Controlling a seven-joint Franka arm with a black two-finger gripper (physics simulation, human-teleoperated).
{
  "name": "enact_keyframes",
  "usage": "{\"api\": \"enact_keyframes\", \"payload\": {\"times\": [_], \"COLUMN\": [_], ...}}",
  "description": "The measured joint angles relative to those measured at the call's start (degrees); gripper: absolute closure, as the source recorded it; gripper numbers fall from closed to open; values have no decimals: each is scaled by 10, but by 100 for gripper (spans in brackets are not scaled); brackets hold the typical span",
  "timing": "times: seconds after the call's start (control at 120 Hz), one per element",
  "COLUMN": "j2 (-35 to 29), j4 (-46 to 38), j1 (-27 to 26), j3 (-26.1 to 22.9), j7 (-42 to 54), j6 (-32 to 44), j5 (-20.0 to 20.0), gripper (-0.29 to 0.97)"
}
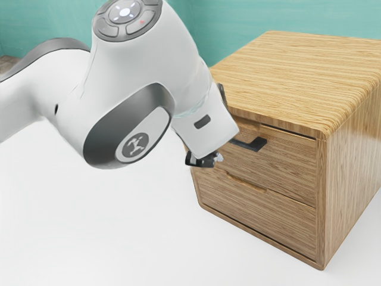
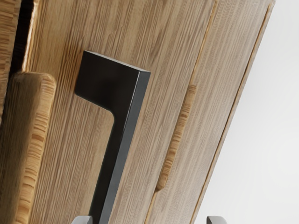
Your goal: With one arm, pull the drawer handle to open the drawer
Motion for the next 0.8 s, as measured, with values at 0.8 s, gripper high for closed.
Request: {"api": "enact_keyframes", "payload": {"times": [0.8], "j2": [-3], "j4": [-52], "j1": [0], "j3": [19], "j7": [176], "j6": [68], "j5": [-78], "gripper": [54]}}
